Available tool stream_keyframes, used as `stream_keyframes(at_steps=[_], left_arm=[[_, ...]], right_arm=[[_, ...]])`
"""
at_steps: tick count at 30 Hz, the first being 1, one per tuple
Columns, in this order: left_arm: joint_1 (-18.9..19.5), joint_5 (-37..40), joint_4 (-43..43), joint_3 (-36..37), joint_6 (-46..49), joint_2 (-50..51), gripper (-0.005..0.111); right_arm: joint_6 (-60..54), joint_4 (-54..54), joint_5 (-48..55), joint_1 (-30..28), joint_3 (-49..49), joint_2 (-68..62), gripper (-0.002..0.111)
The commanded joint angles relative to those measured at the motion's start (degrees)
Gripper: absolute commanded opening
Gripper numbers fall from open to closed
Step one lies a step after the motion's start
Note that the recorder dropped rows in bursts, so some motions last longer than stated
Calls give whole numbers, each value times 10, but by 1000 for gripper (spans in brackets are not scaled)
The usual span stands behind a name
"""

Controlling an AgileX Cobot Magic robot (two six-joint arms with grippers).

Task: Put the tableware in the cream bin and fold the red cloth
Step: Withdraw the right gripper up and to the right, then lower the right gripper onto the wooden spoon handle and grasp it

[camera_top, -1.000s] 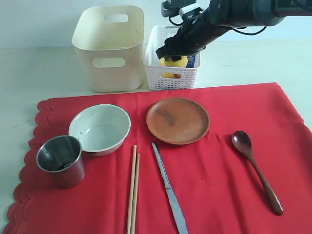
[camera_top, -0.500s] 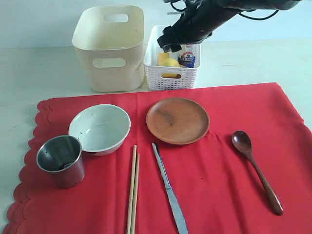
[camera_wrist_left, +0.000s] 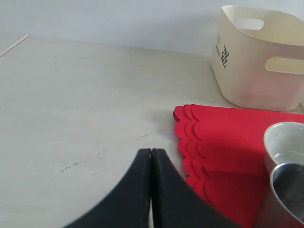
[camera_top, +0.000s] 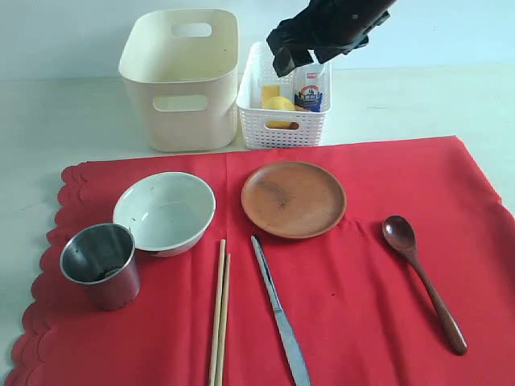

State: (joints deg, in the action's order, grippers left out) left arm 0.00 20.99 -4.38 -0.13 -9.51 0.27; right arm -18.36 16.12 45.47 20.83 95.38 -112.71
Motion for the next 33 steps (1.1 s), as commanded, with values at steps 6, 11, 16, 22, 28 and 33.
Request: stream_keyframes(at_steps=[6, 11, 16, 22, 28, 33], left_arm=[[0, -6, -1, 1, 1, -3, 0], [0, -6, -1, 1, 1, -3, 0], [0, -6, -1, 1, 1, -3, 0], [0, -6, -1, 1, 1, -3, 0], [0, -6, -1, 1, 1, -3, 0], [0, -6, -1, 1, 1, -3, 0]], right_arm=[[39, -11, 113, -2, -2, 88, 68], [81, -60, 162, -2, -7, 136, 68], [88, -89, 153, -2, -71, 204, 68], [96, -110, 117, -2, -182, 277, 68], [110, -127, 88, -2, -277, 324, 68], [111, -127, 78, -2, -342, 319, 68]])
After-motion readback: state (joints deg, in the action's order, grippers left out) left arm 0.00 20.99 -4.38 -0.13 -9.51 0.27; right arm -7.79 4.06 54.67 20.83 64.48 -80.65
